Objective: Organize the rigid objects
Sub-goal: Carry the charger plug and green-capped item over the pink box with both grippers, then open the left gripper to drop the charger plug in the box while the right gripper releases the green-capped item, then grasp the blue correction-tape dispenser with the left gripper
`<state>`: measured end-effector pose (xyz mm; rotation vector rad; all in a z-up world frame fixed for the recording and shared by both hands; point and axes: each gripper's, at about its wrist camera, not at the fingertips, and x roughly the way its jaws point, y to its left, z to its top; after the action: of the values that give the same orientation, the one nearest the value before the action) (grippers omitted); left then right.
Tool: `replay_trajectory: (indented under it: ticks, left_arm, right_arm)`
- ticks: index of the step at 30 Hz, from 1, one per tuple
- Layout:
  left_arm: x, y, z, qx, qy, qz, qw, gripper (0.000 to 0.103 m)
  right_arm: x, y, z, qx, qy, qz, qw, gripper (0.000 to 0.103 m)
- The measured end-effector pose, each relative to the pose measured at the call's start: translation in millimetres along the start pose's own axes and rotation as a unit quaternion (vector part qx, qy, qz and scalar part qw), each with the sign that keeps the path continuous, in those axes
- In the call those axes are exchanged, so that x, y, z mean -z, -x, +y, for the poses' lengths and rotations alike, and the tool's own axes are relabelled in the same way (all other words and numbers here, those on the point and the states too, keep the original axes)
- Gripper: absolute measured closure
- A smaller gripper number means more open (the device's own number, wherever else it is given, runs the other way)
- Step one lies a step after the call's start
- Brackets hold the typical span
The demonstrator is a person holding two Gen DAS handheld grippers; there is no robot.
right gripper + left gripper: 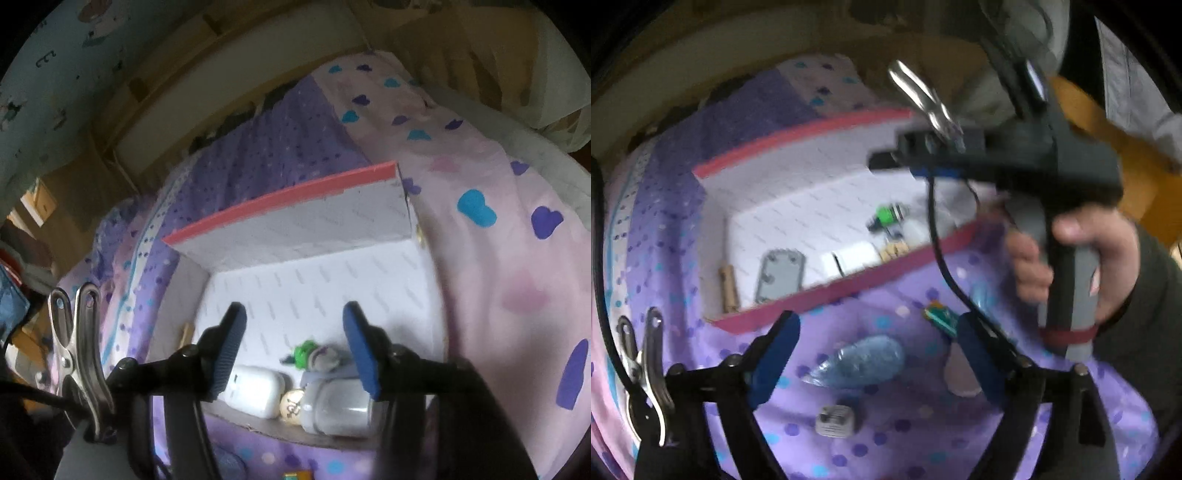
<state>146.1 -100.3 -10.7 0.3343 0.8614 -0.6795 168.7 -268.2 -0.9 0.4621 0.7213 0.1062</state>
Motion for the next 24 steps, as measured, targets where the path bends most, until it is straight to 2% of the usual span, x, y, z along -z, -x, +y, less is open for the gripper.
replay_trajectory:
  ticks: [2,7,10,11,15,19,22,24]
  left_arm:
    - [3.7,-21.2,6.1,0.0,0.023,0.04,0.9989,0.012]
    - [13.7,-53.2,25.9,-0.03,0.078,0.101,0.9913,0.012]
    - [20.9,-76.5,32.8,-0.016,0.107,0.147,0.9831,0.015]
    - [21.7,-79.7,32.1,-0.022,0.109,0.147,0.9829,0.015]
    - [17.7,-69.6,29.3,-0.021,0.11,0.113,0.9872,0.016]
    - [3.0,-35.0,28.0,-0.035,0.107,0.036,0.993,0.016]
    - [-4.7,-18.7,33.7,-0.051,0.115,-0.001,0.9921,0.016]
    - [-13.1,-12.4,43.6,-0.069,0.132,-0.033,0.9884,0.016]
  right_arm:
    - [0.7,-1.9,-0.2,-0.002,-0.002,0.004,1.0,0.047]
    - [2.4,-6.1,1.1,-0.004,0.001,0.016,1.0,0.047]
    - [2.7,-4.2,2.7,-0.013,0.002,0.015,1.0,0.047]
    - [3.0,-3.7,3.4,-0.013,0.004,0.015,1.0,0.047]
    - [4.3,-4.1,5.3,-0.011,0.011,0.015,1.0,0.047]
    - [4.3,-3.2,5.3,-0.013,0.011,0.014,1.0,0.047]
    - [1.1,0.7,1.3,-0.016,-0.004,0.006,1.0,0.047]
    - [-2.7,3.4,-5.6,-0.019,-0.024,0.001,1.0,0.047]
